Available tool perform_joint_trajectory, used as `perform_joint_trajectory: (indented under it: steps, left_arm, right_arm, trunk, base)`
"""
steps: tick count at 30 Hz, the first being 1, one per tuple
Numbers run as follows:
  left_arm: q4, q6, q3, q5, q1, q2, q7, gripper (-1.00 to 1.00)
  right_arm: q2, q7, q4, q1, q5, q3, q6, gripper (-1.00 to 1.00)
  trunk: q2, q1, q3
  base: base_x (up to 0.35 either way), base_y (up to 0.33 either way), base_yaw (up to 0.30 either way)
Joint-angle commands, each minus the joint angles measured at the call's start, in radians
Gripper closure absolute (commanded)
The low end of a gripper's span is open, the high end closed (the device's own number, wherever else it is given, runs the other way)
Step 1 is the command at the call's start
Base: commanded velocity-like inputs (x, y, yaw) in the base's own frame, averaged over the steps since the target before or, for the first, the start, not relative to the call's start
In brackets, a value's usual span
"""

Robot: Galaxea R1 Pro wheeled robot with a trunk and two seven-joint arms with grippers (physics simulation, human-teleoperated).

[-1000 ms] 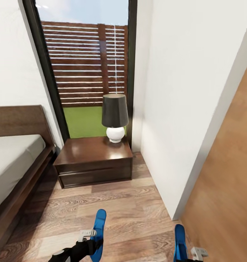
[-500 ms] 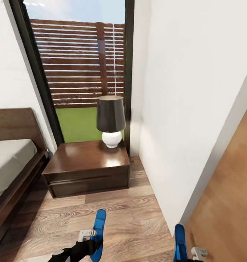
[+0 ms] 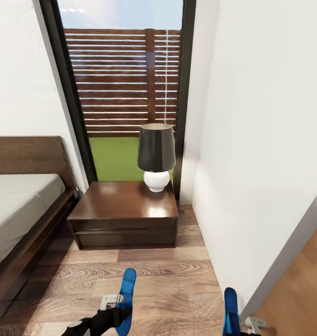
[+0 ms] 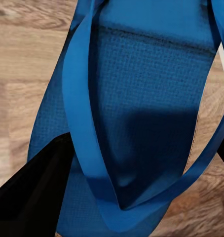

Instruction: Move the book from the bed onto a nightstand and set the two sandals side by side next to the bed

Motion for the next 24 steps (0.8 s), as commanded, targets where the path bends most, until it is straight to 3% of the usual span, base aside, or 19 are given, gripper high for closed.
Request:
perform_joint_trajectory:
  steps: [1, 24]
  left_arm:
    - [0.000, -0.004, 0.007, -0.011, -0.001, -0.001, -0.002, 1.00]
    - [0.000, -0.004, 0.007, -0.011, -0.001, -0.001, -0.003, 1.00]
  right_arm:
    - [0.000, 0.005, -0.001, 0.000, 0.003, -0.009, 0.006, 1.00]
    - [0.000, 0.003, -0.001, 0.000, 0.007, -0.009, 0.006, 1.00]
  trunk:
    - [0.000, 0.000, -0.001]
    - [0.000, 0.000, -0.001]
  base:
    - [0.002, -0.001, 0.294]
    - [0.000, 0.000, 0.294]
